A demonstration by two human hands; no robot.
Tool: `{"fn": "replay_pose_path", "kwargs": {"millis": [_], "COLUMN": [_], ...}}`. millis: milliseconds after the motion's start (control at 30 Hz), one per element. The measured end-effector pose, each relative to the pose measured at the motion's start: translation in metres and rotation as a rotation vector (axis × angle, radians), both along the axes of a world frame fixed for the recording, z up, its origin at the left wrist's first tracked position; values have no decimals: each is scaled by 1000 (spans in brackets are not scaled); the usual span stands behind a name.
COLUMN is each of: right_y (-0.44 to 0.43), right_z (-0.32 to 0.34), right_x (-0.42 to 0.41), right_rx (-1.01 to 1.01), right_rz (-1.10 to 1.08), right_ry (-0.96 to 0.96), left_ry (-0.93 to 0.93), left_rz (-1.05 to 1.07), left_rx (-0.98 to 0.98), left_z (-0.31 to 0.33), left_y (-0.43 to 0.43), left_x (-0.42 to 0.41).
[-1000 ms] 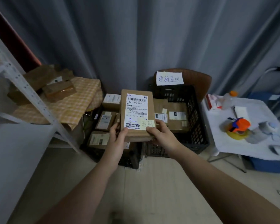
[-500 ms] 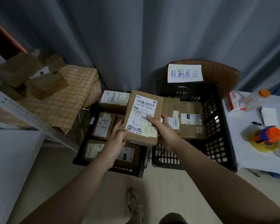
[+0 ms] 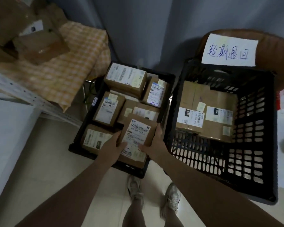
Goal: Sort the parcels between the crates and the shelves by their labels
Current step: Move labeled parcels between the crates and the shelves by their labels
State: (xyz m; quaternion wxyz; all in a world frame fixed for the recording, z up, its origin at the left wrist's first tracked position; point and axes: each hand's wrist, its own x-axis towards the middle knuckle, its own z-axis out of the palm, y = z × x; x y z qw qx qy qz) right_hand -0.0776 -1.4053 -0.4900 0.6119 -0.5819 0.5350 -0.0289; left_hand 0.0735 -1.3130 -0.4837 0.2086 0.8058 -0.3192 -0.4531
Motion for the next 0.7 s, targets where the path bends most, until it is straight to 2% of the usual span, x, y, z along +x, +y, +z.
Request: {"fn": "replay_pose_path", "kwargs": {"millis": [133, 267, 367, 400, 433, 533, 633, 700], "right_y": [1, 3, 3, 1, -3, -20, -33, -38], "right_z": [-24, -39, -43, -44, -44, -44, -43, -45], "right_x": [6, 16, 23, 24, 26, 30, 31, 33], "right_rx": [-107, -160, -564, -678, -707, -513, -522, -509], "right_rz": [169, 408, 620, 653, 660, 566, 561, 534], "right_ry": [117, 280, 571, 602, 573, 384, 348, 339], "left_ry": [-78, -41, -128, -151, -168, -189, -182, -213], "left_rz": [-5, -87, -198, -212, -226, -231, -194, -243], "left_rx": [22, -55, -36, -35, -36, -44, -64, -64], "left_z": [-30, -51, -63, -65, -67, -68, -71, -77], "left_y": [9, 18, 19, 19, 20, 23, 27, 29], "left_x": [-1, 0, 8, 10, 11, 13, 13, 14]}}
